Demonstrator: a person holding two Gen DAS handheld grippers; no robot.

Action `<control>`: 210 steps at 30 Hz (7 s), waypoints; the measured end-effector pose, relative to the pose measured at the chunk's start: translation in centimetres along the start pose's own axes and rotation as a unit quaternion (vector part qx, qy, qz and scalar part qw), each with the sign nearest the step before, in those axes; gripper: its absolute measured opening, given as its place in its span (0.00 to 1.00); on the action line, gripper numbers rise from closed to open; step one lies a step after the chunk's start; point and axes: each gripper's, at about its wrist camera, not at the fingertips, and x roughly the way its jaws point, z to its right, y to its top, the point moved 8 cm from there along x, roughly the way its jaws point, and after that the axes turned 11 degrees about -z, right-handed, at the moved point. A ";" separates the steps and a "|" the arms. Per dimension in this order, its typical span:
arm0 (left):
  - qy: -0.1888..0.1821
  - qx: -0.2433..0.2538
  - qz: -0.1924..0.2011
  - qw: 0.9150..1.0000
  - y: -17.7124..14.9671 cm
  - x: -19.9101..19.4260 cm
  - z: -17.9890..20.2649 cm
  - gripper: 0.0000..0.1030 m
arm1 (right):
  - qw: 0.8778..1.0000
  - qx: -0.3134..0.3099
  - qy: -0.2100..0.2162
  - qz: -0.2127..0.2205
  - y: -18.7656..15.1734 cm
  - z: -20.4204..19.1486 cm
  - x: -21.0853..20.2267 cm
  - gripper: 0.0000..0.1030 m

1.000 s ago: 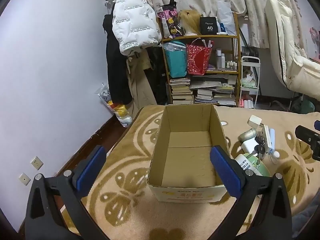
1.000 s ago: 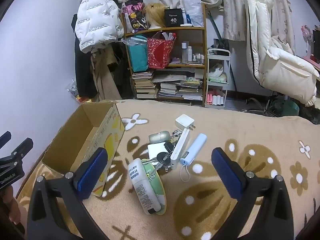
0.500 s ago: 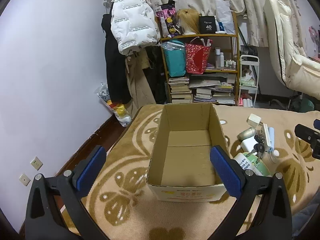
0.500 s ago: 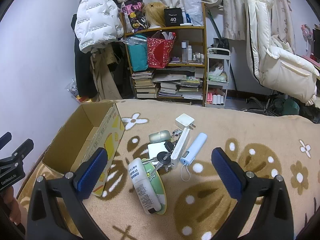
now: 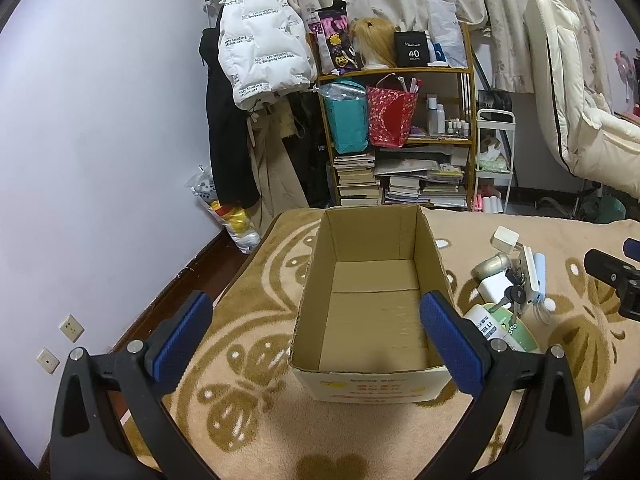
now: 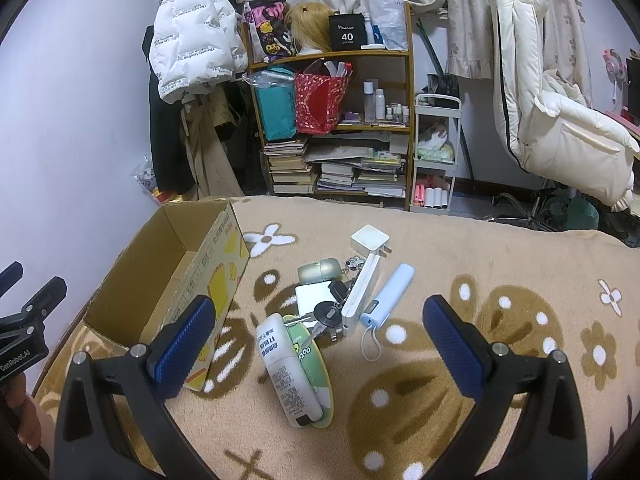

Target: Organize rigid objects

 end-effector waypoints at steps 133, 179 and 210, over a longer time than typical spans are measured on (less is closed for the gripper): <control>0.020 0.030 -0.265 0.964 -2.9 17.7 -1.8 0.22 | 0.969 -0.030 0.058 -0.239 -6.1 -5.0 17.6 0.57; 0.033 0.035 -0.263 0.964 -3.1 17.5 -1.6 0.23 | 0.992 -0.035 0.059 -0.106 -0.1 -7.1 12.2 0.42; 0.038 0.040 -0.260 0.964 -3.2 17.3 -1.4 0.23 | 0.982 -0.031 0.166 -0.088 6.7 -17.2 11.5 0.42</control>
